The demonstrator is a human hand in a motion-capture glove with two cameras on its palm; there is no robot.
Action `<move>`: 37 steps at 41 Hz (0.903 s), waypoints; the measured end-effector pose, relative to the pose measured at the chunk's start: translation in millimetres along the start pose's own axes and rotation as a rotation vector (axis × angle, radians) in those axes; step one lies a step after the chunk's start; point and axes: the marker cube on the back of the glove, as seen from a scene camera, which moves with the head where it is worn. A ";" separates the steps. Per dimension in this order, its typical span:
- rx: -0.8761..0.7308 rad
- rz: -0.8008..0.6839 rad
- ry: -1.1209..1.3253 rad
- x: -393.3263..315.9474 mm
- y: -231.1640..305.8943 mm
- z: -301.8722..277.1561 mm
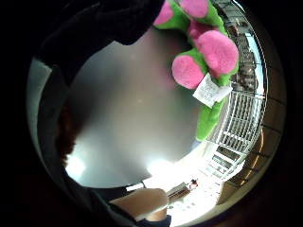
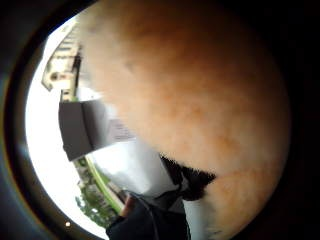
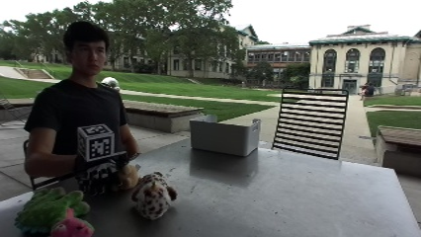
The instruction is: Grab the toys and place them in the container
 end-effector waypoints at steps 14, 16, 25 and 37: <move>0.043 0.014 0.005 -8.0 5.5 -0.7; 0.062 0.008 -0.010 -8.9 8.2 0.1; 0.068 0.035 -0.016 -0.7 7.3 -17.0; 0.077 0.043 -0.052 -3.8 -7.1 -63.8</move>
